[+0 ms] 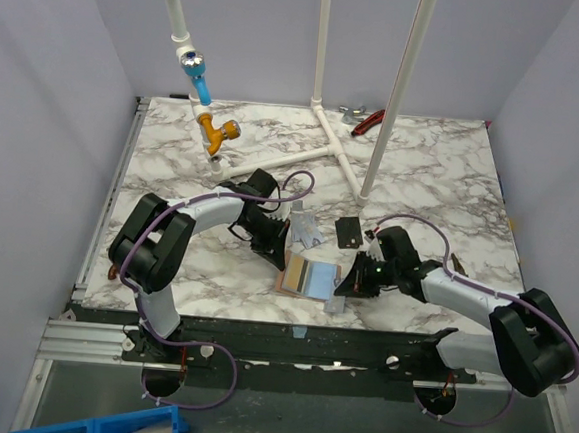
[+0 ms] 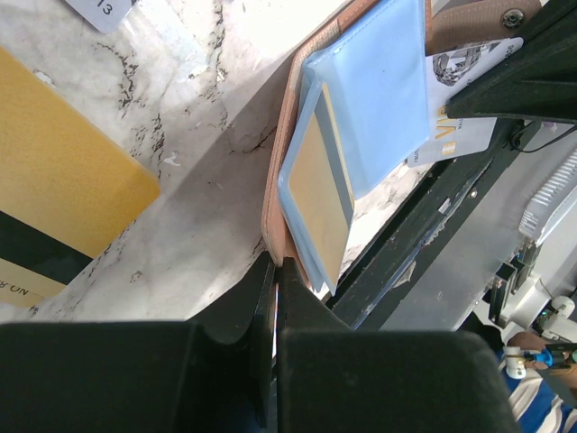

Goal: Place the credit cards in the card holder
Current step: Turn over the card slot in the card holder.

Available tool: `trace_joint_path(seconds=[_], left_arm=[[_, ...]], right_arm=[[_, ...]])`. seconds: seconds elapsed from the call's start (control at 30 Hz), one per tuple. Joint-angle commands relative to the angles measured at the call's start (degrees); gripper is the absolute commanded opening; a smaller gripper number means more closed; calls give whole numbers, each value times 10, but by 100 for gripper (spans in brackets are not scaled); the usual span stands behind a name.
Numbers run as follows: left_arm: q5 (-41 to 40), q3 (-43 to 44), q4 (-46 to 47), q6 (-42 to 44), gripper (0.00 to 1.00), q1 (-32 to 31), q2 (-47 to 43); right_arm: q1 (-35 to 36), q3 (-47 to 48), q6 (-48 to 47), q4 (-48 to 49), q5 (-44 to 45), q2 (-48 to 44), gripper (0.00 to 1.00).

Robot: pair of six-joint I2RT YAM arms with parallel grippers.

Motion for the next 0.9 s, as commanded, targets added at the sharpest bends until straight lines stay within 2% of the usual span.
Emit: trace_joint_path(seconds=[0.0, 0.13, 0.7, 0.87], left_arm=[[-3, 17, -7, 12, 0, -4, -5], [-2, 19, -8, 11, 0, -4, -3], [-5, 22, -11, 12, 0, -3, -9], [-9, 15, -8, 13, 0, -4, -20]], right_arm=[[3, 14, -20, -17, 1, -13, 1], [3, 25, -15, -15, -12, -38, 1], [3, 61, -7, 4, -53, -29, 1], [2, 85, -20, 2, -65, 6, 1]])
